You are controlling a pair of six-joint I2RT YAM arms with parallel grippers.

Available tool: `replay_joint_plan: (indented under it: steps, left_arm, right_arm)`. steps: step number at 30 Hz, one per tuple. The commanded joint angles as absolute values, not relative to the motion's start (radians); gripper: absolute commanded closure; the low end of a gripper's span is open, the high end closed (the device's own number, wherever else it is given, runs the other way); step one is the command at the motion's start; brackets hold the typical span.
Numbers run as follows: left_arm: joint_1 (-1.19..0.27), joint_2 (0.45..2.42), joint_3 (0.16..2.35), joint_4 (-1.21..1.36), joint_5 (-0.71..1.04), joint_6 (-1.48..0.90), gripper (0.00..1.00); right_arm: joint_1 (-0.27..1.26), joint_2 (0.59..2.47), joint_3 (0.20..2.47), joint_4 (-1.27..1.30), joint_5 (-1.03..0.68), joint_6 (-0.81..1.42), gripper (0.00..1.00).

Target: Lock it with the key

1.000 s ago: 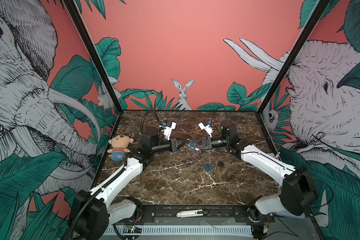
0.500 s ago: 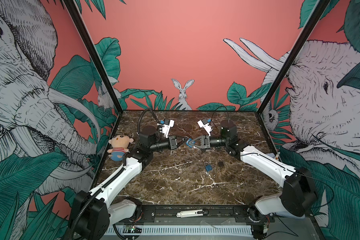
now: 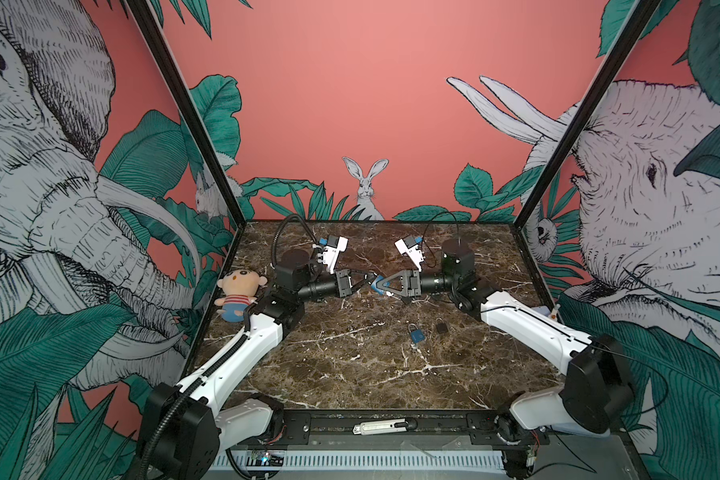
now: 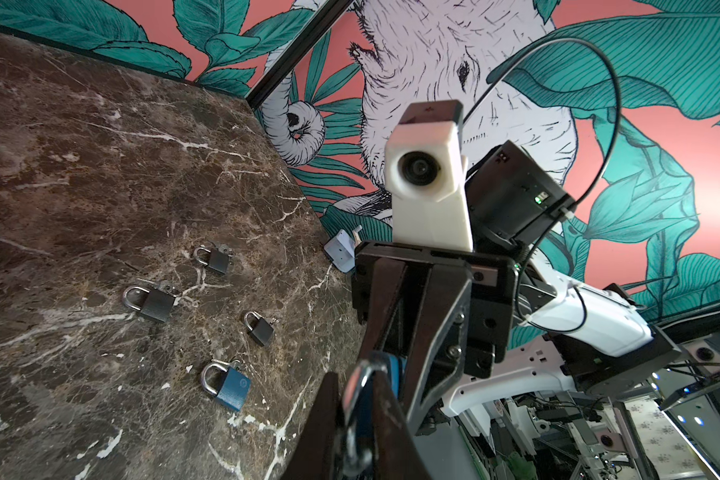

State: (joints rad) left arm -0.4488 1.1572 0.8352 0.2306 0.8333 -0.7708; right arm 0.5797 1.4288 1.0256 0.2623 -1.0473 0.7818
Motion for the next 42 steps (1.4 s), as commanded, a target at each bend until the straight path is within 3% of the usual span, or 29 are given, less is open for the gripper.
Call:
replay_joint_plan:
  steps: [1, 4, 17, 23, 26, 42]
  left_arm:
    - [-0.454, 1.137, 0.851, 0.253, 0.839, -0.777, 0.95]
    - [-0.454, 1.140, 0.851, 0.247, 0.856, -0.772, 1.00]
    - [-0.450, 1.125, 0.835, 0.242, 0.841, -0.766, 1.00]
    - [-0.426, 1.097, 0.827, 0.242, 0.775, -0.770, 1.00]
    - [-0.417, 1.081, 0.821, 0.263, 0.750, -0.776, 1.00]
    - [-0.413, 1.080, 0.867, 0.241, 0.776, -0.784, 1.00]
  right_arm:
    - [0.594, 1.418, 1.045, 0.328, -1.049, 0.775, 1.00]
    - [0.594, 1.419, 1.048, 0.329, -1.046, 0.776, 1.00]
    - [0.594, 1.417, 1.045, 0.334, -1.041, 0.781, 1.00]
    - [0.586, 1.385, 0.999, 0.334, -0.998, 0.763, 0.68]
    - [0.573, 1.367, 0.951, 0.361, -0.983, 0.774, 0.60]
    - [0.537, 1.353, 0.921, 0.427, -0.966, 0.802, 0.54]
